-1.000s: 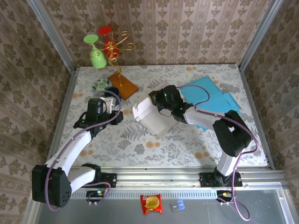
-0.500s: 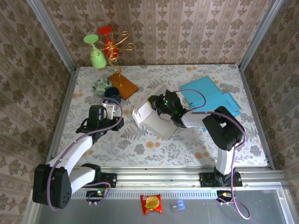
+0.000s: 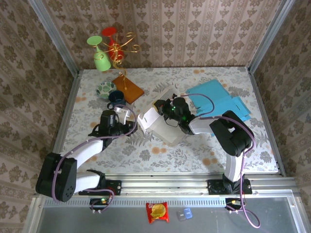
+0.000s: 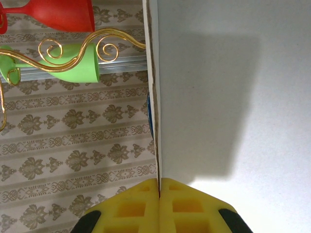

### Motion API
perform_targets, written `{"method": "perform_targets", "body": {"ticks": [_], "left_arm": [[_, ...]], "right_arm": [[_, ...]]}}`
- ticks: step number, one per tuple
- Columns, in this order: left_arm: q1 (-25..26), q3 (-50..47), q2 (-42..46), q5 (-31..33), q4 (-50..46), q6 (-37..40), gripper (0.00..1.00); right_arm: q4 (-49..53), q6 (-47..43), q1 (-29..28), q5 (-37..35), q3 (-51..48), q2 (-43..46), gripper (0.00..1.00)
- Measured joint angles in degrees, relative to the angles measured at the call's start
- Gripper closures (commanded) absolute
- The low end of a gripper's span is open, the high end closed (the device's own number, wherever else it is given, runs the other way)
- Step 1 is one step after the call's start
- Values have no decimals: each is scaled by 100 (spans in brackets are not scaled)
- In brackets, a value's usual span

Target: Fold the paper box

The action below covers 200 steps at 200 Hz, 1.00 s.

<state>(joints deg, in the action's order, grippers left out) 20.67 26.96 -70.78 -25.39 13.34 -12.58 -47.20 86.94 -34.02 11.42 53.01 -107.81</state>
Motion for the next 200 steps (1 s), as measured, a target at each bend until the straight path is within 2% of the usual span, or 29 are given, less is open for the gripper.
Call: {"method": "perform_targets", "body": {"ticks": [72,200], "left_arm": [[245,7,-367,-81,599,131,70],[621,153,-564,125,649,214,69]], "right_arm": [[-20,20,0,2,0,0,100],[-280,66,-15,-7,2,-103,100]]}}
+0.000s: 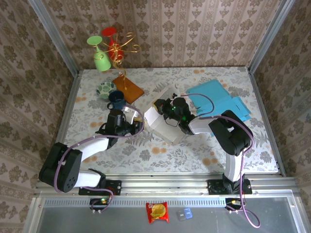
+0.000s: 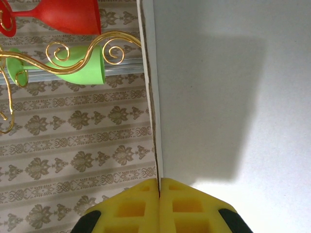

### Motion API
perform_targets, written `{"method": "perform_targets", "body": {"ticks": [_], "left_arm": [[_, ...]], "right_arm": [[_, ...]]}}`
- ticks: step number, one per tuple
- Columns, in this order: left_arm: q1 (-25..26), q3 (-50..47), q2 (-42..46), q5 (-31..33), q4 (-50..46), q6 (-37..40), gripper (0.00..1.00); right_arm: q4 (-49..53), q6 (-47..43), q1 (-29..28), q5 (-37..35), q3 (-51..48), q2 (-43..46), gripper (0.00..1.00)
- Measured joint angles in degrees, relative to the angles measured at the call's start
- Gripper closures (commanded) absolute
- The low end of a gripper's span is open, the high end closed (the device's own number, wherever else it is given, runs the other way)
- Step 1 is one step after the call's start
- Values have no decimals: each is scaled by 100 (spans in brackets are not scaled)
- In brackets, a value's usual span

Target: Fold the paper box

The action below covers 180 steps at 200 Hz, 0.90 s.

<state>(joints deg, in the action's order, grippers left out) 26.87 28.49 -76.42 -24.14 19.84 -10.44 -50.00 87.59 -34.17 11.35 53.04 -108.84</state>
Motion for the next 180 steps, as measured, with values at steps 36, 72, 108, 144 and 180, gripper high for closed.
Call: {"method": "perform_targets", "body": {"ticks": [36,72,108,144,180], "left_arm": [[140,46,-107,114,39,-2,68],[166,101,-164,205,87,-9,69],[203,118,-203,310,127,-28,70],[245,129,-251,527,146,-39,70],[354,129,-415,826,260,-72,71]], "right_arm": [[-96,107,-24,-26,0,-46,100],[-127,160,-37,-44,0,-48,100],[-223,245,-42,-81,-2,-72,100],[-695,267,-116,-264,-208,-125,100],[-1353,286,-173,-466,-509,-289,100]]}}
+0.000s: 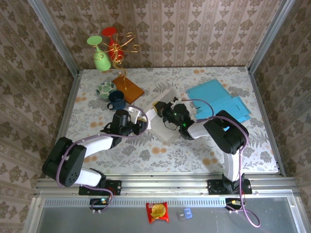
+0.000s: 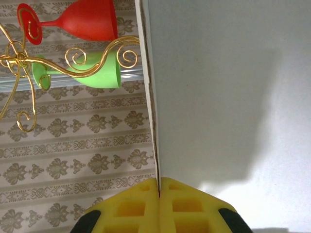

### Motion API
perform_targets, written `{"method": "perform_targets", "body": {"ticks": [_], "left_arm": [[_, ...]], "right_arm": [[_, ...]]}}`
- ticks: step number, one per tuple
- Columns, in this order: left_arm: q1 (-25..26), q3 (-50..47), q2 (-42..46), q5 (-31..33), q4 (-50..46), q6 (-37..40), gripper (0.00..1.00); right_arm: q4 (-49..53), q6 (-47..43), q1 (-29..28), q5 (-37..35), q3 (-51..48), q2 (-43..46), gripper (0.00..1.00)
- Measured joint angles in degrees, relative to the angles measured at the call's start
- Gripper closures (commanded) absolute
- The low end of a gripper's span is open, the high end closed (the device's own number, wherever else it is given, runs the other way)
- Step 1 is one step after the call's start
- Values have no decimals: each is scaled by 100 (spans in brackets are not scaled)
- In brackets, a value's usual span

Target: Fold the paper box

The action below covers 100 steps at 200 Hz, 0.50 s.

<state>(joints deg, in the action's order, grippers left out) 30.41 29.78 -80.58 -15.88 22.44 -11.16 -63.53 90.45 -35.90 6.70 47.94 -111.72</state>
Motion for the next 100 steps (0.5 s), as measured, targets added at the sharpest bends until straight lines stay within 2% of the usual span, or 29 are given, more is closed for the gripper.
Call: {"method": "perform_targets", "body": {"ticks": [100], "left_arm": [[501,2,-234,1093,422,-138,73]], "right_arm": [[-575,28,-59,-389,-330,-20,100]]}}
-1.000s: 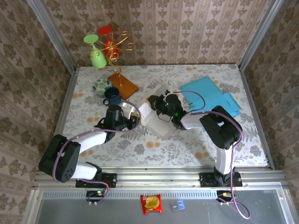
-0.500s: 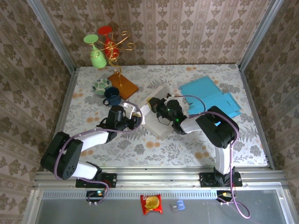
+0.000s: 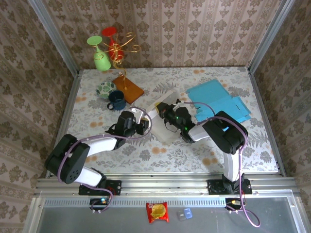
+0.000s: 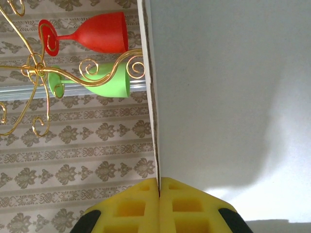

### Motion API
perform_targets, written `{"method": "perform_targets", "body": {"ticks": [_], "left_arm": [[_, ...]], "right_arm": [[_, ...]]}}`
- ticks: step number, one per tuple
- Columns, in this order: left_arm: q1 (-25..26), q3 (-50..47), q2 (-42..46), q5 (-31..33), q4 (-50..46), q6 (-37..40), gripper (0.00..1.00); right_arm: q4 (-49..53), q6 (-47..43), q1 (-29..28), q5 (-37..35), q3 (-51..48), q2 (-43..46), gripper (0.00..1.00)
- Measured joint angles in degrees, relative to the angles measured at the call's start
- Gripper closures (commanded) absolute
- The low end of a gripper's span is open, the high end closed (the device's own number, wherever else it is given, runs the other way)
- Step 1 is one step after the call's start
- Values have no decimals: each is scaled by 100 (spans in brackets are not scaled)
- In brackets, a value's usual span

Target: Fold the paper box

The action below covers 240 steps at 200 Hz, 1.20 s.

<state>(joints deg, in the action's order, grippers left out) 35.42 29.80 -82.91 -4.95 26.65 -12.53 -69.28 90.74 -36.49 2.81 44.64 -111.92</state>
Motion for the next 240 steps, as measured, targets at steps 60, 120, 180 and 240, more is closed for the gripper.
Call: {"method": "perform_targets", "body": {"ticks": [60,120,180,240], "left_arm": [[247,127,-234,599,129,-195,73],[433,299,-535,1207,286,-448,72],[503,378,-811,1593,476,-610,75],[520,656,-1132,1897,573,-721,84]], "right_arm": [[-105,118,-103,-387,-13,-35,100],[-129,251,-170,-719,-13,-63,100],[-131,297,-181,-802,-13,-68,100],[-129,402,-181,-901,-13,-68,100]]}}
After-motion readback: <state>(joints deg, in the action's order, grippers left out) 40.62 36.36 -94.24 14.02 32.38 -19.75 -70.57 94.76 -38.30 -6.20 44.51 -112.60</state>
